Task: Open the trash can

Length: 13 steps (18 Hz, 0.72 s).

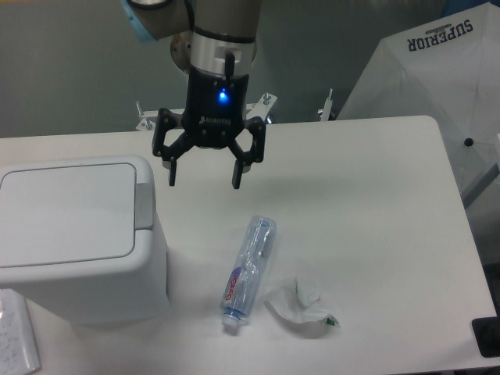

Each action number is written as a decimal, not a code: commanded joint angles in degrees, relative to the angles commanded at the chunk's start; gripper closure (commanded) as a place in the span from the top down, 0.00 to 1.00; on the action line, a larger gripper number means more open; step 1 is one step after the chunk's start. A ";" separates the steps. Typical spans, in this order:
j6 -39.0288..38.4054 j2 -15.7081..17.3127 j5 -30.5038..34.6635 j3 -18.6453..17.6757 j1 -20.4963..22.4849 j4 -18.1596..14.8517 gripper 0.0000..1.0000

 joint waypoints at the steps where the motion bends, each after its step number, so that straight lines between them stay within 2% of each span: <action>1: 0.00 -0.44 0.00 0.09 -0.09 0.44 1.00; 13: 0.17 -1.76 0.09 0.18 -1.06 0.88 1.00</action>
